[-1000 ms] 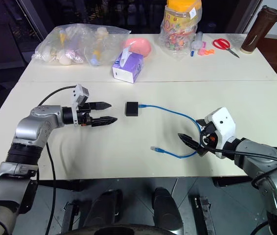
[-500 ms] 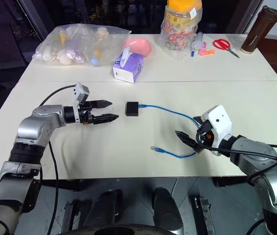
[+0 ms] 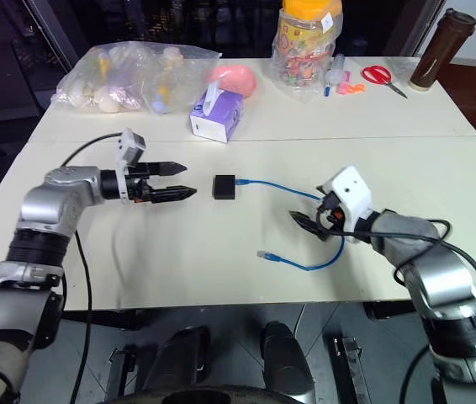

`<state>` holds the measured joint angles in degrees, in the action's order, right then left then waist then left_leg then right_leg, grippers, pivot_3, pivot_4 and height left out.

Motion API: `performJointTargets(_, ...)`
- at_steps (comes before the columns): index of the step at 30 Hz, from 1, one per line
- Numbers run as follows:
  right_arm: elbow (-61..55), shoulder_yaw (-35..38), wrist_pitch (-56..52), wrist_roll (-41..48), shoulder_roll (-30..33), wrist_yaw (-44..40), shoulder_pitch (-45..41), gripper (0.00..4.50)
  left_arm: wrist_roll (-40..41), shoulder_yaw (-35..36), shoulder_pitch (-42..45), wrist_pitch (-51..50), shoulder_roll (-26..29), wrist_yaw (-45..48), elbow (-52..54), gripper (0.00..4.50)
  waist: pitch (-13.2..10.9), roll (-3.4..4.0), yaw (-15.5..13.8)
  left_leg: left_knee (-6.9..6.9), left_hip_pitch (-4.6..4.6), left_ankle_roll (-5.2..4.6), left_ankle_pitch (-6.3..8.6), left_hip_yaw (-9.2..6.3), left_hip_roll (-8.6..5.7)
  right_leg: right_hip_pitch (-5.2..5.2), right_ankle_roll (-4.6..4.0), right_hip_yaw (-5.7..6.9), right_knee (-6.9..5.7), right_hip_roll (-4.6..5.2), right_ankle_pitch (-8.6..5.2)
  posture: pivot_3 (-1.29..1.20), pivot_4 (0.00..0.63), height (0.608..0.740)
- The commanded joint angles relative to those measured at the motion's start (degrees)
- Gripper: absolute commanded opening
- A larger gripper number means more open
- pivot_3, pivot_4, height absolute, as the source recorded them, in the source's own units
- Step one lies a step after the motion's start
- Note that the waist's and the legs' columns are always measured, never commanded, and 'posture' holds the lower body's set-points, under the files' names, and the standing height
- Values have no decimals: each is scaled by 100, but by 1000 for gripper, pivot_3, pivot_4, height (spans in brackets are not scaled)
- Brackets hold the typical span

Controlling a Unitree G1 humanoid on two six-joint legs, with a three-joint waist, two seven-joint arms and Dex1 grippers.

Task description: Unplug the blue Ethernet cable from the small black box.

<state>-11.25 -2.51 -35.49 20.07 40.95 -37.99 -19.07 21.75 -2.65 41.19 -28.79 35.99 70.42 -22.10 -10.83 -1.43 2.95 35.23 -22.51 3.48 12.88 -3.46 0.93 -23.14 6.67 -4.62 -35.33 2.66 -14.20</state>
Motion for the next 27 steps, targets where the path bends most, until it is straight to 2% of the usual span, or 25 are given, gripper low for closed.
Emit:
performJointTargets(1,2457,-794,1283,-754,-712,-702,-1692,4500,98,112,-80,-271,454,348,345,4466,-8,-9,139,-3,3,0,0,2,1,-2,5,-1,-4,0,3,0,150,739)
performJointTargets(6,5526,-1369,2904,-1603,-1567,-1365,-3336,4500,572,453,-438,-938,637,217,1189,4466,-11,-5,90,-12,-1,0,0,-11,3,-6,21,10,-21,-3,12,0,150,739)
performJointTargets(12,7394,-1621,3860,-2212,-2226,-2069,-4164,4500,990,949,-1109,-1427,701,-265,2133,4466,-11,-5,103,-12,-44,-3,4,-12,-1,-29,28,15,-9,11,11,0,150,739)
performJointTargets(15,7801,-1638,4213,-2458,-2424,-2114,-4288,3595,1071,1106,-1352,-1475,639,-570,2376,4500,-11,-7,115,-12,-33,-2,4,-13,-1,-28,27,16,-7,9,11,0,150,739)
performJointTargets(22,8167,-1626,4616,-2902,-2482,-1956,-4431,55,1056,909,-1277,-1359,516,-750,2303,4500,-10,-7,131,-2,35,16,-9,-13,2,8,16,9,-64,-4,12,0,150,739)
performJointTargets(26,7878,-1806,5465,-3409,-2215,-1361,-4443,55,881,759,-860,-1031,314,-724,1640,4500,-10,-8,97,6,71,25,-16,-15,0,47,-7,8,-67,-5,3,0,150,739)
performJointTargets(27,7676,-1909,5864,-3660,-2069,-971,-4433,55,879,746,-705,-980,233,-680,1369,4500,-10,-8,98,8,73,26,-17,-14,-1,51,-9,8,-64,-4,2,0,150,739)
